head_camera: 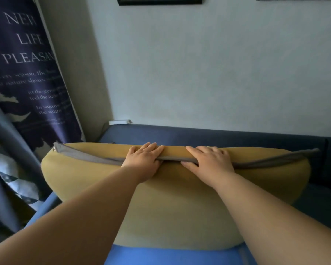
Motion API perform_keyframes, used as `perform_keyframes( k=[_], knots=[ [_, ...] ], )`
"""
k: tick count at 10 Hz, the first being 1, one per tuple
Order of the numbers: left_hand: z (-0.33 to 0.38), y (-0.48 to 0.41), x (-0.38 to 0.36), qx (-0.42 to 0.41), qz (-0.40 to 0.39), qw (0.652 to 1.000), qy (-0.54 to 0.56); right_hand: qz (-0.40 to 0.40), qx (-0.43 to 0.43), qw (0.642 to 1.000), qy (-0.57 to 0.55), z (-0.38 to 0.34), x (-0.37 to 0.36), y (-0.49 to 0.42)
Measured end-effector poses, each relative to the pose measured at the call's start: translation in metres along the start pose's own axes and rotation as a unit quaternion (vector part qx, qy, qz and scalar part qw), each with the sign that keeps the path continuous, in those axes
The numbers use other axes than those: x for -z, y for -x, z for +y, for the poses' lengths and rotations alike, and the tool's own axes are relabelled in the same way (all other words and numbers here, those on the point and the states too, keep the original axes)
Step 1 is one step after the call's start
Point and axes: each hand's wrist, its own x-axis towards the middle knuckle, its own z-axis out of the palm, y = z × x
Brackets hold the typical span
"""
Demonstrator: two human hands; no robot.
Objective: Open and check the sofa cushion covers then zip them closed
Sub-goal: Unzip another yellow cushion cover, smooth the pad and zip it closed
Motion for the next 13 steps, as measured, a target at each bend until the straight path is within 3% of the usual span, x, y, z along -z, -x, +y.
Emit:
perform_keyframes(
  k=[5, 9, 12, 13],
  knots=[
    [-0.027, -0.094, -0.004, -0.040, 0.009, 0.999, 0.013, 0.005, -0.040, 0.999, 0.014, 0.005, -0.006, -0.078],
    [-0.041, -0.141, -0.002, -0.022, -0.005, 0.999, 0.026, -0.007, -0.036, 0.999, 0.000, 0.011, -0.009, -0.134],
    [-0.033, -0.148, 0.007, -0.008, 0.000, 0.999, 0.034, -0.003, -0.034, 0.999, -0.014, 0.019, -0.006, -0.146],
    [-0.030, -0.127, 0.007, -0.012, 0.025, 0.998, 0.055, 0.035, -0.022, 0.999, -0.021, 0.014, -0.008, -0.130]
  ],
)
